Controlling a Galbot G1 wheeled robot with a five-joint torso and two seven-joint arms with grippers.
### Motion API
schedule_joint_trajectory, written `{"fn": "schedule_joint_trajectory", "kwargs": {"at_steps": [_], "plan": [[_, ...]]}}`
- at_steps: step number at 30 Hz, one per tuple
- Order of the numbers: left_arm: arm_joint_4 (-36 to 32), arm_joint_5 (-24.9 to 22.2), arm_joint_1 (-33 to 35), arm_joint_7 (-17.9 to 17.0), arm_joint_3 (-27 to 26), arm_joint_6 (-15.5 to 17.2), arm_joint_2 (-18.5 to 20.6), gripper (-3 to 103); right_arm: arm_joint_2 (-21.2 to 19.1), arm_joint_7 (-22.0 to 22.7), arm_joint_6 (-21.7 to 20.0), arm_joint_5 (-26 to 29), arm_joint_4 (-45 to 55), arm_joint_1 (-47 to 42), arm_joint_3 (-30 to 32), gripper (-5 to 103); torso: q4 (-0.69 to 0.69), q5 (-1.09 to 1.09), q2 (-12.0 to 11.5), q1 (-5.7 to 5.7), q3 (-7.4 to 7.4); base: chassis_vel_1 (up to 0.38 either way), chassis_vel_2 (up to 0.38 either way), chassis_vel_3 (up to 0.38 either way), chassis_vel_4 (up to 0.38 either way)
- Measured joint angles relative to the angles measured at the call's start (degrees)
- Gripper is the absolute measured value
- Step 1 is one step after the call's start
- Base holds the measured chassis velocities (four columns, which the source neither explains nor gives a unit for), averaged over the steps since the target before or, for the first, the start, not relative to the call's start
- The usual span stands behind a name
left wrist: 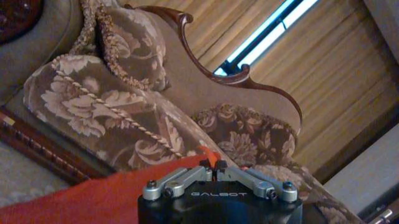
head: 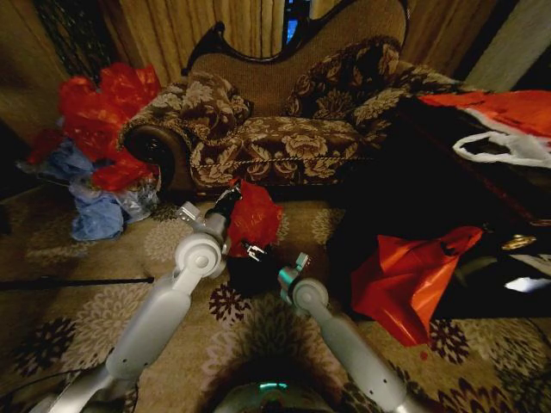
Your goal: Place a garbage bag over the trash bin.
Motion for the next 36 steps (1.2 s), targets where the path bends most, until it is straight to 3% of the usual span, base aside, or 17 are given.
{"fn": "schedule_joint_trajectory", "kwargs": {"at_steps": [4,12,14,19,29,36], "plan": [[-0.24,0.02,0.94,0.25,0.05,0.1,-0.01,0,-0.05,-0.82,0.3,-0.13,-0.12,1.66,-0.04,96,0.0,0.0,0.0,0.0,0.0,0.0,0.0,0.0,0.0],[0.16,0.02,-0.03,0.47,2.31,0.19,-0.63,0,-0.13,-2.63,1.2,-0.99,-0.81,4.03,0.75,69,0.0,0.0,-0.01,0.0,0.0,0.0,0.0,0.0,0.0],[0.21,0.03,-0.1,0.56,2.75,0.21,-0.67,0,-0.23,-2.71,1.22,-1.01,-0.91,4.38,1.15,69,0.0,0.0,-0.01,0.0,0.0,0.0,0.0,0.0,0.0],[0.94,0.25,-0.53,0.86,4.27,0.26,-1.26,0,-1.04,-3.1,1.23,-0.84,-0.38,5.2,1.63,53,0.0,0.0,-0.01,0.0,0.0,0.0,0.0,0.0,0.0],[2.96,0.84,-2.92,0.99,9.09,0.22,-4.04,0,-3.2,-3.74,1.54,-1.41,0.48,6.16,3.25,28,0.0,0.0,-0.01,-0.01,0.0,0.0,0.0,0.0,0.0],[5.62,1.12,-4.99,1.13,11.74,-0.1,-8.11,0,-4.23,-3.62,1.53,-1.13,1.08,7.52,4.21,9,0.0,0.01,-0.01,-0.01,0.0,0.0,0.0,0.0,0.0]]}}
